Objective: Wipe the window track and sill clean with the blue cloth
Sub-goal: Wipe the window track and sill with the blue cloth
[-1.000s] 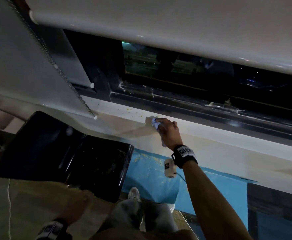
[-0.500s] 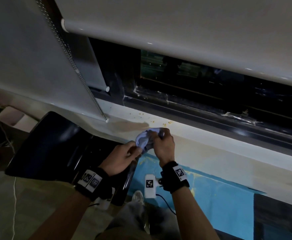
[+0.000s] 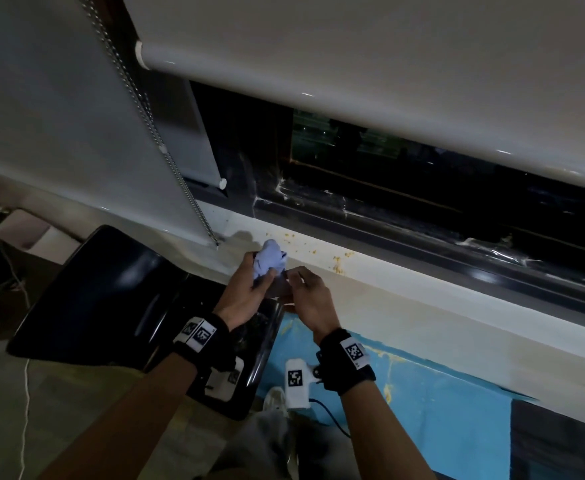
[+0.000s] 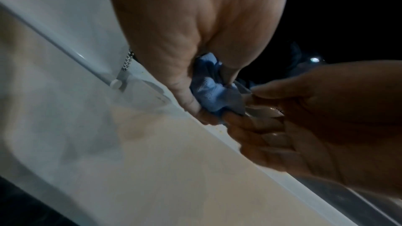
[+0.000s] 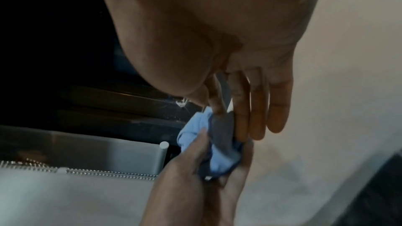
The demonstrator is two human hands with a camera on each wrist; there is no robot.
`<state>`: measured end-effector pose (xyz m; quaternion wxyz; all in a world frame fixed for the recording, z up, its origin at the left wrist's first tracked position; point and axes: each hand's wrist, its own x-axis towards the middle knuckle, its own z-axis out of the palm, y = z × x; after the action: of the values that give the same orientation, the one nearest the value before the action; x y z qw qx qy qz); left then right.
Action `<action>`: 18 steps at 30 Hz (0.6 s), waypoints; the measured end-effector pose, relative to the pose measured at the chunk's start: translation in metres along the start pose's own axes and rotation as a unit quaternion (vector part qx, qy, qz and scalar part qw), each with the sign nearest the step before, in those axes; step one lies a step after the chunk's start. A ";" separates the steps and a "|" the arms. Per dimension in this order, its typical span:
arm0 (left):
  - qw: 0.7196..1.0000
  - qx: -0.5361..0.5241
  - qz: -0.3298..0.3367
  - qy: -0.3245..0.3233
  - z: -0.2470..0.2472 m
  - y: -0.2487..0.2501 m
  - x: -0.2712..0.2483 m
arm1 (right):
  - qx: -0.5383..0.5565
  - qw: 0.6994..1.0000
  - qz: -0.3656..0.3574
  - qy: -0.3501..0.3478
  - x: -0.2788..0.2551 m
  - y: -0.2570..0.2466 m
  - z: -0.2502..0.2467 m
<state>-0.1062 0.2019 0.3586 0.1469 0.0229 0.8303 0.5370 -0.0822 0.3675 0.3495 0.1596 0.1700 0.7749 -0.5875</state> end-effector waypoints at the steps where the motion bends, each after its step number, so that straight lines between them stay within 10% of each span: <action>1: 0.999 0.026 0.001 0.024 -0.003 -0.003 0.006 | -0.037 0.999 -0.020 -0.005 -0.002 -0.005 -0.007; 10: 0.918 0.331 0.049 0.211 -0.036 -0.008 0.087 | -0.384 0.805 -0.292 0.346 0.019 -0.020 -0.103; 18: 0.854 0.485 0.037 0.184 -0.022 -0.041 0.117 | -0.410 0.818 -0.266 0.302 0.053 0.013 -0.146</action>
<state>-0.2194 0.1876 0.3041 -0.0583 0.0227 0.9959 0.0655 -0.1298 0.5153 0.3522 -0.1903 0.0449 0.9685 -0.1542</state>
